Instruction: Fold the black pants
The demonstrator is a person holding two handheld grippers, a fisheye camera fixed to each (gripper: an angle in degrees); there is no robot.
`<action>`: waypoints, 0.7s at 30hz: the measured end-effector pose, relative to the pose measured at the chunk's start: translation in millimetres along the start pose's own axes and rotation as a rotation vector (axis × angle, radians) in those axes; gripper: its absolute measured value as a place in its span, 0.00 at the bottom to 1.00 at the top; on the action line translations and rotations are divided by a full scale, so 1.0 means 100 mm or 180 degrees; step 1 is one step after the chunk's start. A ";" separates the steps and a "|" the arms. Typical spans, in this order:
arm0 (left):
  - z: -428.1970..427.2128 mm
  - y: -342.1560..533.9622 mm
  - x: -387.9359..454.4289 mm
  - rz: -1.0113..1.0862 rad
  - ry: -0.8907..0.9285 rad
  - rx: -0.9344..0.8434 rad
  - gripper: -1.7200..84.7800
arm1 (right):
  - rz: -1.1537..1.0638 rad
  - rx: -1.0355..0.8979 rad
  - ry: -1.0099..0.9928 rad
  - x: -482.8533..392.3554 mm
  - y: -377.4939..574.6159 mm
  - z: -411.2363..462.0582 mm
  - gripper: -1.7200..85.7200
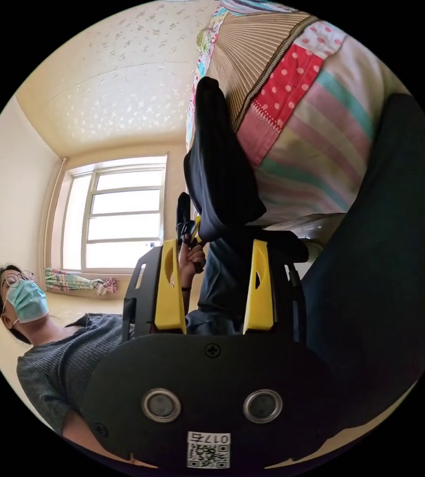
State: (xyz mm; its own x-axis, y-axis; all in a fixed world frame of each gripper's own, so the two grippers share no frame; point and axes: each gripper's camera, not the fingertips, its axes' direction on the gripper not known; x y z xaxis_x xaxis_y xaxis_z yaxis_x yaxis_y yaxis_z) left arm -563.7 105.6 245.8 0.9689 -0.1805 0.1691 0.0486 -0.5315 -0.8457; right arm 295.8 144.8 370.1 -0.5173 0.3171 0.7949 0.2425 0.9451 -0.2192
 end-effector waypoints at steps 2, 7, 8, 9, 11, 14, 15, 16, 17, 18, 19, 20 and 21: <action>-0.12 -0.01 0.07 -0.0044 0.0236 -0.0157 0.14 | -0.0005 -0.0069 -0.0103 -0.04 -0.01 -0.04 0.28; -0.15 0.09 0.45 -0.0112 0.1529 -0.0504 0.11 | 0.0130 -0.0077 -0.0368 -0.20 -0.02 -0.25 0.34; -0.09 0.13 0.60 -0.0112 0.1765 -0.0580 0.10 | 0.0165 -0.0036 -0.0483 -0.19 -0.03 -0.29 0.35; -0.05 0.15 0.76 -0.0083 0.1830 -0.0653 0.10 | 0.0206 0.0095 -0.0805 -0.17 -0.04 -0.38 0.37; -0.01 0.18 1.00 0.0000 0.1648 -0.0773 0.09 | 0.0267 0.0276 -0.1254 -0.11 -0.12 -0.50 0.39; -0.02 0.23 1.23 0.0103 0.1255 -0.0927 0.09 | 0.0143 0.0415 -0.1639 -0.07 -0.35 -0.68 0.39; -0.05 0.26 1.28 0.0106 0.1212 -0.0952 0.09 | 0.0082 0.0464 -0.1828 -0.08 -0.42 -0.78 0.38; -0.08 0.28 1.30 0.0113 0.1218 -0.0959 0.09 | 0.0060 0.0480 -0.1881 -0.12 -0.44 -0.87 0.33; -0.14 0.33 1.36 0.0137 0.1203 -0.1001 0.09 | -0.0003 0.0518 -0.1898 -0.16 -0.42 -0.94 0.31; -0.24 0.38 1.45 0.0217 0.1178 -0.1000 0.08 | -0.0192 0.0542 -0.1953 -0.29 -0.39 -1.05 0.27; -0.29 0.41 1.51 0.0272 0.1168 -0.0996 0.08 | -0.0393 0.0568 -0.1981 -0.45 -0.33 -1.16 0.25; -0.38 0.47 1.62 0.0388 0.1168 -0.1012 0.08 | -0.0481 0.0592 -0.1995 -0.52 -0.29 -1.21 0.24; -0.45 0.54 1.72 0.0483 0.1209 -0.1072 0.09 | -0.0627 0.0622 -0.2057 -0.64 -0.24 -1.33 0.23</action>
State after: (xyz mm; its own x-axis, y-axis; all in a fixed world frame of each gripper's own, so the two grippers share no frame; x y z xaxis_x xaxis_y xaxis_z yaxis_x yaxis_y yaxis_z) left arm -405.3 8.4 252.0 0.7998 -0.5300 0.2819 -0.2263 -0.7012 -0.6761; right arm 432.3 91.3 399.5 -0.9352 0.0651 0.3480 -0.0263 0.9675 -0.2515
